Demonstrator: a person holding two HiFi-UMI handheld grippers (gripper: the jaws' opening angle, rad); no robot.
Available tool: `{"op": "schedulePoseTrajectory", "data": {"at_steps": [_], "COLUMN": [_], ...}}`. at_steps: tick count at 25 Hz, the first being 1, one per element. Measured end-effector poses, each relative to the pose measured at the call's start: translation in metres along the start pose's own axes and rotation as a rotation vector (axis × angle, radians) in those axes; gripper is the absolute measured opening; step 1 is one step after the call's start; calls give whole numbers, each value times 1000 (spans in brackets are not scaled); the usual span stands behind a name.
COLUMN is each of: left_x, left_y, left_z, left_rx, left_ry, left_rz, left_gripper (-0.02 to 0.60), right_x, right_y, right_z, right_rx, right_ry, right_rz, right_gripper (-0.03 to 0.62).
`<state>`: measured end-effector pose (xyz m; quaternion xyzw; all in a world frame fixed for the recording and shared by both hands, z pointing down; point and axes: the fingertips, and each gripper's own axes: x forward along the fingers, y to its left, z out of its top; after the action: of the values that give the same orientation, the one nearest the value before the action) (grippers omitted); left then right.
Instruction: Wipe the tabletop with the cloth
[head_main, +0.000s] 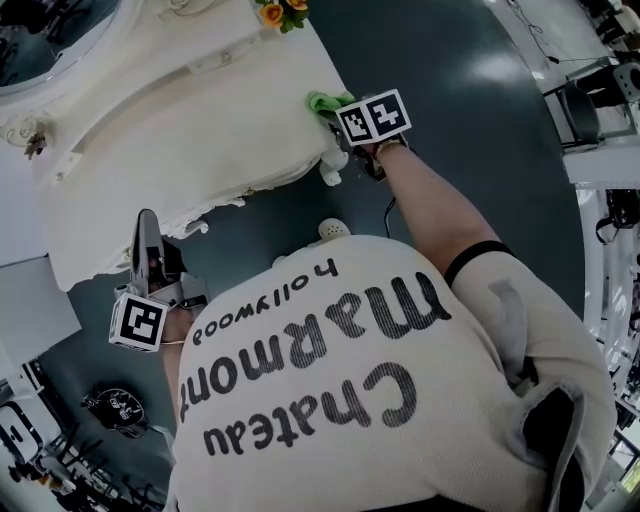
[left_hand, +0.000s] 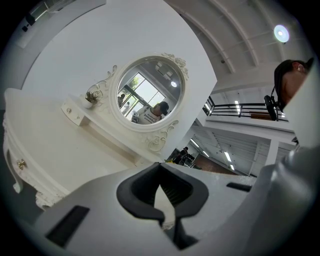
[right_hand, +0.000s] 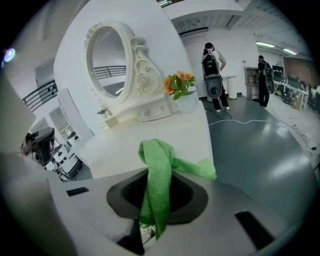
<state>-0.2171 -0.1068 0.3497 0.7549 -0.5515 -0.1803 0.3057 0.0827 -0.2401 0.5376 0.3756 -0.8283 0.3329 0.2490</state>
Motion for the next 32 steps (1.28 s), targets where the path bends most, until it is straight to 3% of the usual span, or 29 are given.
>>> {"op": "schedulePoseTrajectory", "data": {"at_steps": [8,15,19,26,32], "left_x": [-35,-83,-107,-138,-169], "left_y": [21,54,72,90,106], "left_z": [11,30,41,55,75], "left_rx": [-20,-51,-52,-54,-13], "left_ry": [-67,-145,-174,-195,-215], "left_rz": [56,141,174,201,224], "left_gripper": [6,6,6,6,6], "right_x": [-8,2,25,83,119], "right_y": [-25,-15,39,172,241], "right_z": [5,14,26,13,-8], "right_rx": [186,89,46,-212,-371], "right_ry": [-54,-70,-119,9,67], "right_rz": [-40,-153,-80,151,201], "right_gripper": [86,88,89,89,91]}}
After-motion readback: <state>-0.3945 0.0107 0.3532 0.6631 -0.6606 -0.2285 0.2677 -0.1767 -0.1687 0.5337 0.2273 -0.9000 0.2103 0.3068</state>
